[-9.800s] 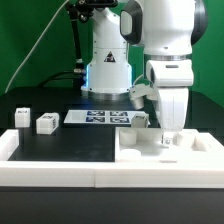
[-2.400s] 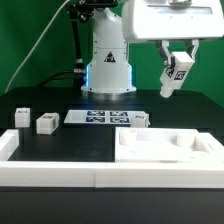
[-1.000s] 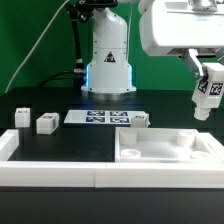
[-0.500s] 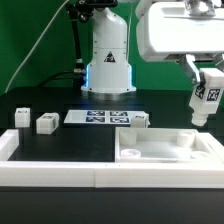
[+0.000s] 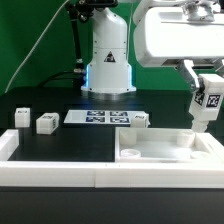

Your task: Assemble one leg

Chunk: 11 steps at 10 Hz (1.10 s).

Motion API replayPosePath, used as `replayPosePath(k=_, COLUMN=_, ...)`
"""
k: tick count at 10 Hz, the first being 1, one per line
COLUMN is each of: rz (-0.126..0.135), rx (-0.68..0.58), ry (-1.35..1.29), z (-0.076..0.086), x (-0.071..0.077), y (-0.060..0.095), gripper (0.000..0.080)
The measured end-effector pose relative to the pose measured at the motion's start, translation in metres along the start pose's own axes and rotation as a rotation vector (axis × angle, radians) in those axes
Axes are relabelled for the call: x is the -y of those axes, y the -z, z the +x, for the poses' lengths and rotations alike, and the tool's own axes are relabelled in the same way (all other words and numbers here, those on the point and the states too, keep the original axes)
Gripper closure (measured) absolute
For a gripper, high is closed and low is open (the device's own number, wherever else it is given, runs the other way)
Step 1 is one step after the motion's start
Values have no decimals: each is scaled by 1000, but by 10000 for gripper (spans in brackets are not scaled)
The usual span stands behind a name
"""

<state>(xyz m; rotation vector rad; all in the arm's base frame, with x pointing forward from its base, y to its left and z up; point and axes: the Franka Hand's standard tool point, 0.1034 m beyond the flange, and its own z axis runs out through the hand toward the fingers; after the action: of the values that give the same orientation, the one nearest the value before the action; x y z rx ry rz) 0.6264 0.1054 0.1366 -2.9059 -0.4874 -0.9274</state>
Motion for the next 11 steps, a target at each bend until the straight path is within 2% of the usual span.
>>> replayPosePath(k=1, rz=-37, rx=-52, ry=7, z=-5, x=-9, y=-2, gripper=507)
replayPosePath(k=2, rz=-35, rx=-45, ry=3, z=-9, x=-9, y=-7, gripper=507)
replayPosePath(k=6, rz=-9, rx=-23, ry=-11, z=-17, x=11, y=-16, gripper=507)
replayPosePath(k=8, rz=-2, rx=-3, ry=-13, z=-30, x=15, y=-26, gripper=507)
replayPosePath(k=11, rz=-2, rx=-12, ry=-13, z=-29, x=18, y=-33, gripper=507)
